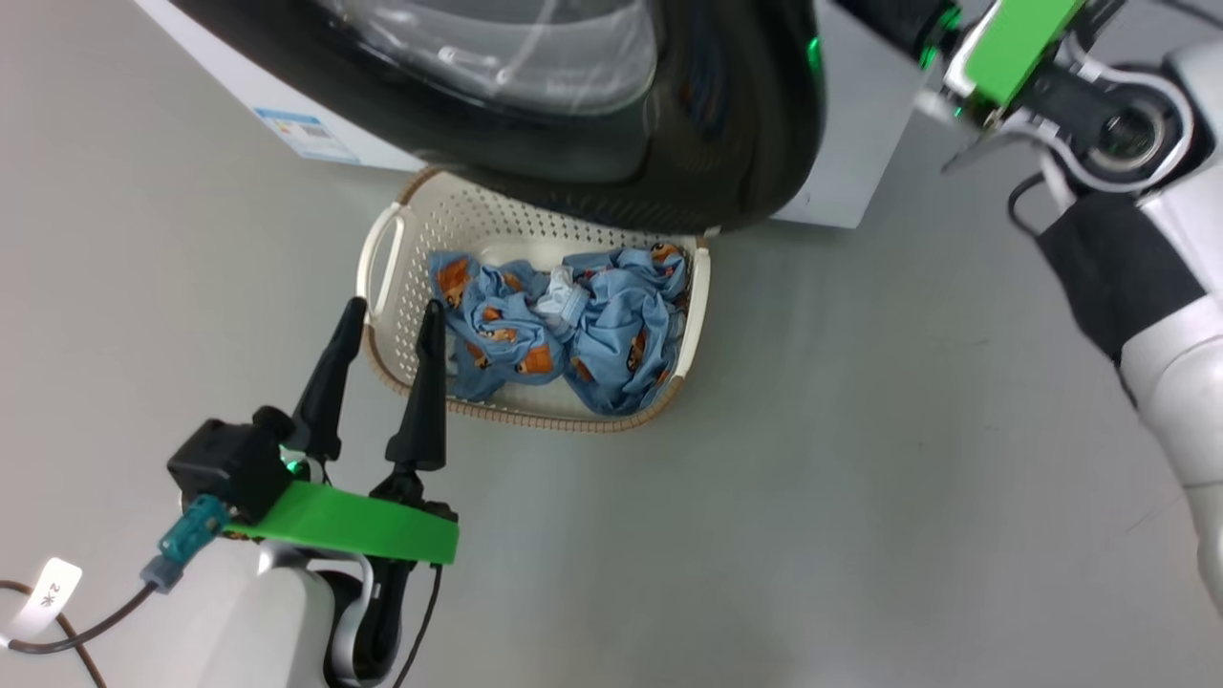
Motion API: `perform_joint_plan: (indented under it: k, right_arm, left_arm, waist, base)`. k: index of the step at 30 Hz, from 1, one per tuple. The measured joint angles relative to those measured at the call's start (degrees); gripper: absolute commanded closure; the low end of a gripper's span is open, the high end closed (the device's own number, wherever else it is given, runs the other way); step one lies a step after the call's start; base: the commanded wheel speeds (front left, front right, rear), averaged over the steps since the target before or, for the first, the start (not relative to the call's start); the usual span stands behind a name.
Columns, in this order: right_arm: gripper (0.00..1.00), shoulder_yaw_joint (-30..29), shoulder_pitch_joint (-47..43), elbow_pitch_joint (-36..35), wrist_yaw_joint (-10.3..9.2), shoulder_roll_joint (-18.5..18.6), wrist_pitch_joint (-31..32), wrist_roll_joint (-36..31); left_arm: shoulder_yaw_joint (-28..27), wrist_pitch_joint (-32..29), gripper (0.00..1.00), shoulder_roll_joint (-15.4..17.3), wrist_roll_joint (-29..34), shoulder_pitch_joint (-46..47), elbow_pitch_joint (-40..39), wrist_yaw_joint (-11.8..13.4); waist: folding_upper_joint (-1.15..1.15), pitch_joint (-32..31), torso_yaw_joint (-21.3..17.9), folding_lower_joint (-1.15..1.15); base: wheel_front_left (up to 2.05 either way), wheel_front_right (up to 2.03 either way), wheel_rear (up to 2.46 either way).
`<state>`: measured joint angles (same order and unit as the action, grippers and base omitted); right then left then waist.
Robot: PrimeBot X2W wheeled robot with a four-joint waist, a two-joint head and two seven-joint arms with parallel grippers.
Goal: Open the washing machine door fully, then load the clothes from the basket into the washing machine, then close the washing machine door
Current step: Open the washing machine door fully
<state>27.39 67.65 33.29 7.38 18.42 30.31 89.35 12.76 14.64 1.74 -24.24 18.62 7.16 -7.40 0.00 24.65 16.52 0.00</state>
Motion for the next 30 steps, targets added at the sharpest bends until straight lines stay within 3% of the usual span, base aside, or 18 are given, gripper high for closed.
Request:
perform_joint_plan:
  k: [30]
  right_arm:
    - [1.00,5.3,-16.2,-10.2,-0.01,-4.4,4.7,1.5]
  left_arm:
    - [-0.5,0.0,0.00,0.1,1.9,-6.9,0.5,0.0]
  waist:
    - [0.00,-9.3,-0.8,0.00]
  base:
    - [0.00,0.00,0.00]
